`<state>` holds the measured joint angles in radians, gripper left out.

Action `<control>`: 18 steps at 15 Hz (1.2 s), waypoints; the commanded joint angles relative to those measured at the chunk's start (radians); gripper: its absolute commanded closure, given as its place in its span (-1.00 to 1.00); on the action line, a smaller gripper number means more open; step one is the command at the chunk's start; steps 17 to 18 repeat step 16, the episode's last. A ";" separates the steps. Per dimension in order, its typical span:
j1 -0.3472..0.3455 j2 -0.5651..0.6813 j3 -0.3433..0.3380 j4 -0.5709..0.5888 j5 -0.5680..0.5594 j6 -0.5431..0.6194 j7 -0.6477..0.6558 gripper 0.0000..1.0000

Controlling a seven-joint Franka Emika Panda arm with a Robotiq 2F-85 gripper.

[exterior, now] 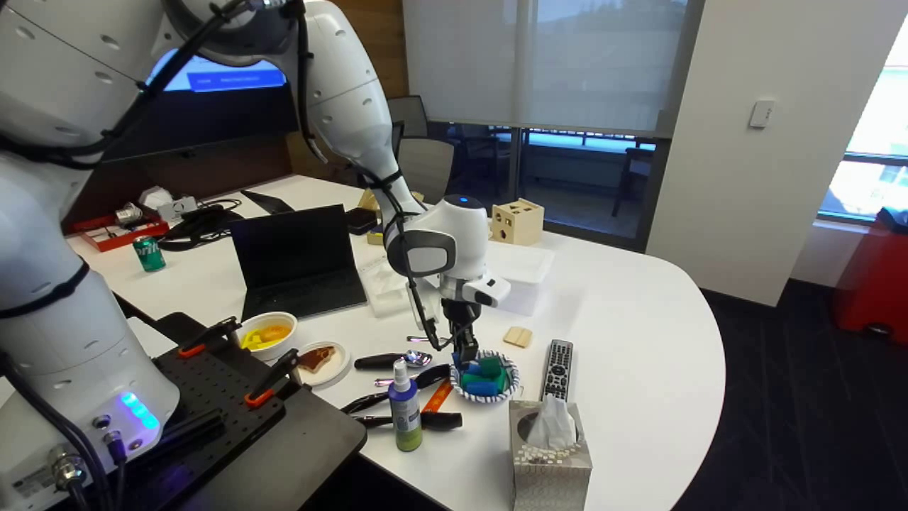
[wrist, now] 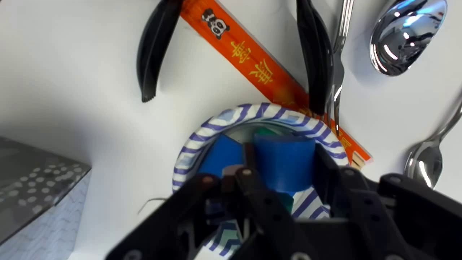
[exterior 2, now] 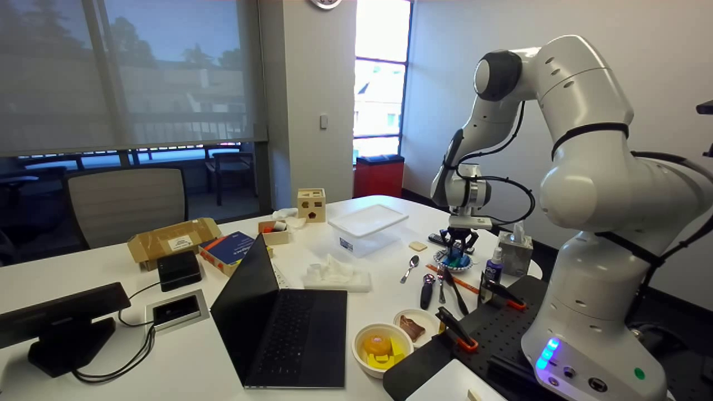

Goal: Pick up the blue block from the white plate and put it in the black and white bowl.

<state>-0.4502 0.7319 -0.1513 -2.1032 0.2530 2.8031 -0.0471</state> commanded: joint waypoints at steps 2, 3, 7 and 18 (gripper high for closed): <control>-0.006 0.068 0.005 0.089 -0.006 -0.020 0.023 0.72; -0.004 0.080 0.004 0.102 -0.007 -0.022 0.025 0.72; -0.001 0.109 0.005 0.130 -0.008 -0.022 0.028 -0.33; 0.044 0.030 0.002 0.028 -0.079 -0.072 -0.005 -1.00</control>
